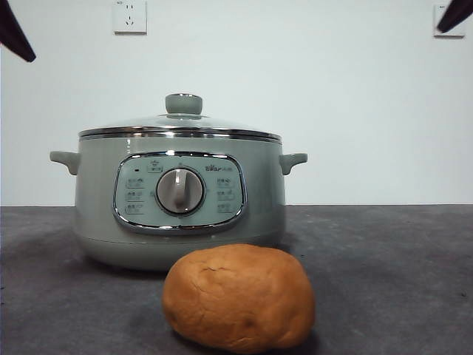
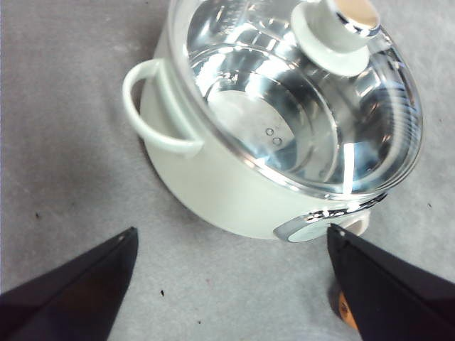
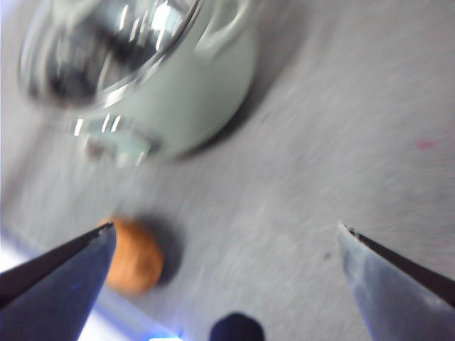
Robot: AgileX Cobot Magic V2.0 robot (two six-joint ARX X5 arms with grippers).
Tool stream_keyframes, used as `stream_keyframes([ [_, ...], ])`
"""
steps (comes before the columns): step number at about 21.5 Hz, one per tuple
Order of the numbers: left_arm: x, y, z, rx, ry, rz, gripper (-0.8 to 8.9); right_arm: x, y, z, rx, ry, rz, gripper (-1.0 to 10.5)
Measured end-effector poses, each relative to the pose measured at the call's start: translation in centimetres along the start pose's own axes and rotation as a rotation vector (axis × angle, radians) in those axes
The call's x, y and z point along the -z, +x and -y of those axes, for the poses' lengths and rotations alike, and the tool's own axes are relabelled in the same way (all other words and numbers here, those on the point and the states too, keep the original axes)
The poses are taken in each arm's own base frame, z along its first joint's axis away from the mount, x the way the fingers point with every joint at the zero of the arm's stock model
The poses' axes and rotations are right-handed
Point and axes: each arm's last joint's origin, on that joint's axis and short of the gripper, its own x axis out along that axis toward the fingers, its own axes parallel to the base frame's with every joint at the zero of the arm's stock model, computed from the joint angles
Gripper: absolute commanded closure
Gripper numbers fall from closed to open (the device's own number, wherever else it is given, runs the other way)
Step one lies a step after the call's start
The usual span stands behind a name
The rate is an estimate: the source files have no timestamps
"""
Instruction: Pick up the potato,open the lid,put the potato in the pot,close the lid
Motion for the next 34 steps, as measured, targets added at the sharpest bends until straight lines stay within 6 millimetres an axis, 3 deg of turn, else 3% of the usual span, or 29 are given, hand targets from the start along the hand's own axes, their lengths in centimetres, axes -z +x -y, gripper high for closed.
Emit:
stream_keyframes([
  [3, -0.9, 0.2, 0.0, -0.002, 0.006, -0.05, 2.81, -2.1, 2.6, -0.8, -0.018, -0.085, -0.118, 3.4],
  [8, -0.5, 1.1, -0.5, -0.005, 0.007, -0.144, 2.81, -2.6, 7.9, -4.3, -0.063, -0.253, -0.321, 3.4],
  [17, -0.2, 1.3, -0.6, -0.004, 0.016, -0.179, 2.82, 2.0, 16.0, -12.2, -0.124, -0.598, -0.531, 3.4],
  [25, -0.2, 1.3, -0.6, -0.004, 0.013, -0.185, 2.82, 4.1, 19.3, -13.7, -0.11, -0.671, -0.581, 3.5],
  [27, -0.2, 1.3, -0.6, -0.004, 0.013, -0.185, 2.82, 4.3, 19.9, -13.6, -0.106, -0.672, -0.589, 4.4],
  [32, -0.2, 1.4, -0.4, 0.003, 0.021, -0.187, 2.82, 4.7, 20.8, -13.4, -0.097, -0.671, -0.608, 9.2],
  [34, -0.2, 1.5, -0.1, 0.014, 0.036, -0.186, 2.82, 4.8, 20.9, -13.4, -0.095, -0.671, -0.613, 9.6],
])
